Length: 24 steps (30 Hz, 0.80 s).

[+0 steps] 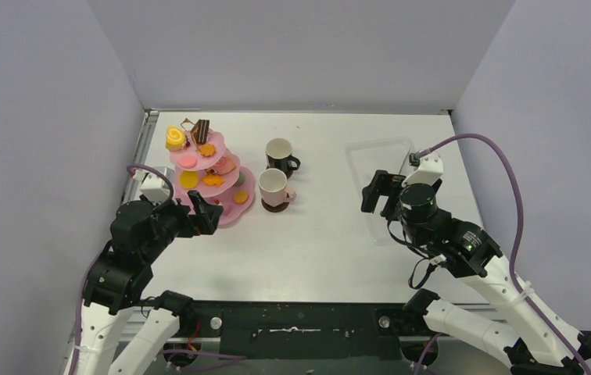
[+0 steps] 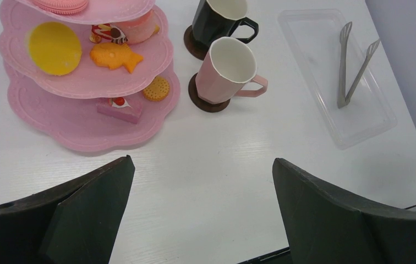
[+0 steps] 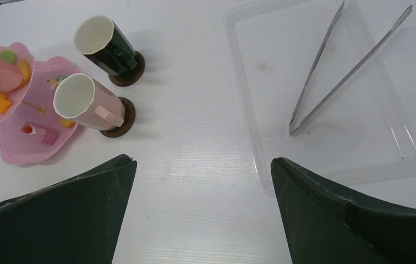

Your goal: Serve the afternoon tea

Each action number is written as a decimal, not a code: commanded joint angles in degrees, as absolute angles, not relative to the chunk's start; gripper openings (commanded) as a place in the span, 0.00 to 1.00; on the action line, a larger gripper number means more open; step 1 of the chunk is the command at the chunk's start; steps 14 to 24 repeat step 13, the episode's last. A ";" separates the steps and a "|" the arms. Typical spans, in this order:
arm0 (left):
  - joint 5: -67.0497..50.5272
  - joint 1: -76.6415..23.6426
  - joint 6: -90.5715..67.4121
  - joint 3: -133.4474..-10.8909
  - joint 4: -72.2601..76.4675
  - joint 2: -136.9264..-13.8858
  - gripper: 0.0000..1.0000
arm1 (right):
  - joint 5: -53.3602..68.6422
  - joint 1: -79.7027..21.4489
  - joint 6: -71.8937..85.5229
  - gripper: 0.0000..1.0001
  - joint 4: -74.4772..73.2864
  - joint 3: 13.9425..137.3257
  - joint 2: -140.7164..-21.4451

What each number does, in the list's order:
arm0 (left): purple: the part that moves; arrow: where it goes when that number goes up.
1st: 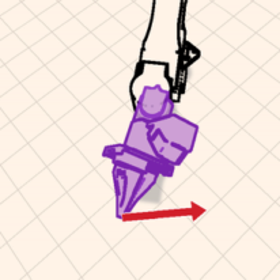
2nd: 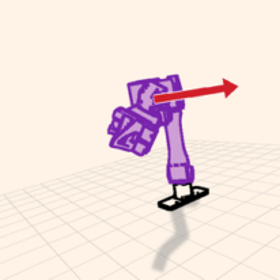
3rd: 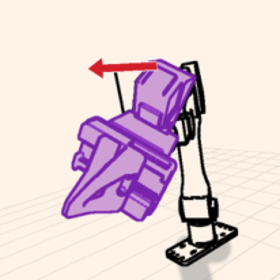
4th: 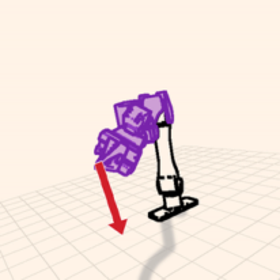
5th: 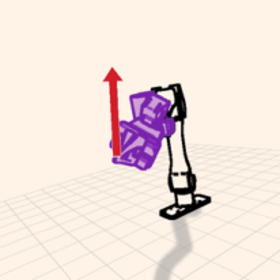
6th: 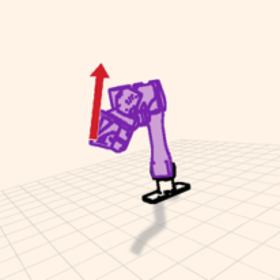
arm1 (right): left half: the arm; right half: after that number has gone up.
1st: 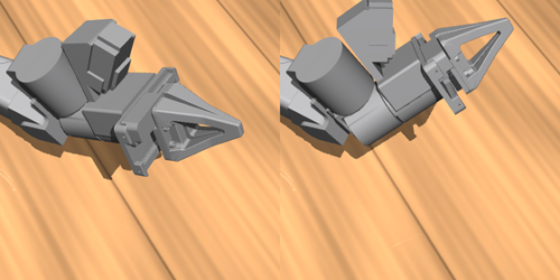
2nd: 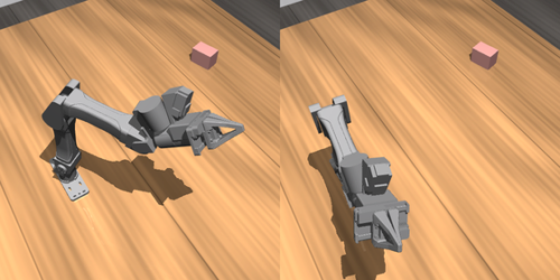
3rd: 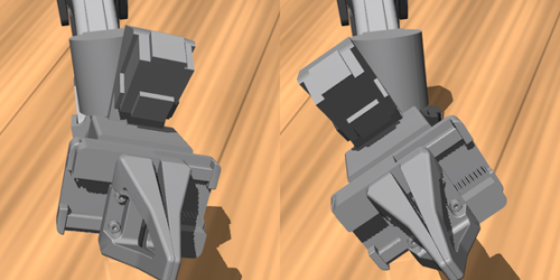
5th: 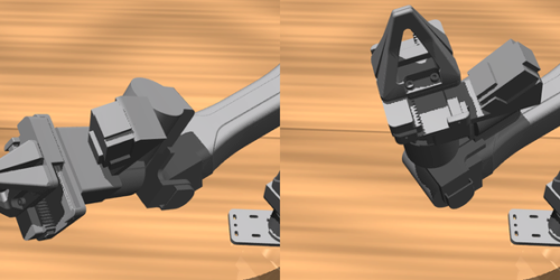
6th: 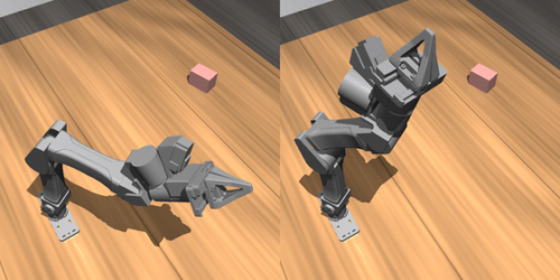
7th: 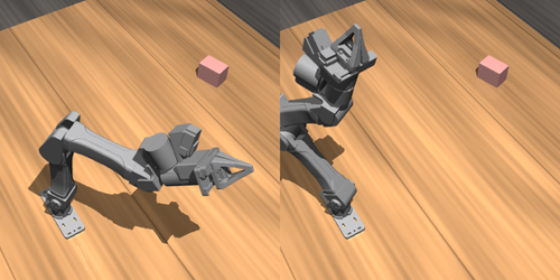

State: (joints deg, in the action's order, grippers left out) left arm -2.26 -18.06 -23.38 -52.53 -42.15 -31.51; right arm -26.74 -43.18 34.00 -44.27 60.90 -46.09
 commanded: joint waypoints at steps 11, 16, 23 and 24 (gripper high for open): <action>-1.90 -18.28 -23.69 -53.59 -38.61 -32.26 0.97 | -26.72 -43.15 35.00 1.00 -42.40 61.08 -46.35; -2.25 -18.28 -23.20 -53.56 -38.71 -32.19 0.97 | -26.39 -43.15 34.98 1.00 -42.45 61.09 -46.61; -2.25 -18.28 -23.20 -53.56 -38.71 -32.19 0.97 | -26.39 -43.15 34.98 1.00 -42.45 61.09 -46.61; -2.25 -18.28 -23.20 -53.56 -38.71 -32.19 0.97 | -26.39 -43.15 34.98 1.00 -42.45 61.09 -46.61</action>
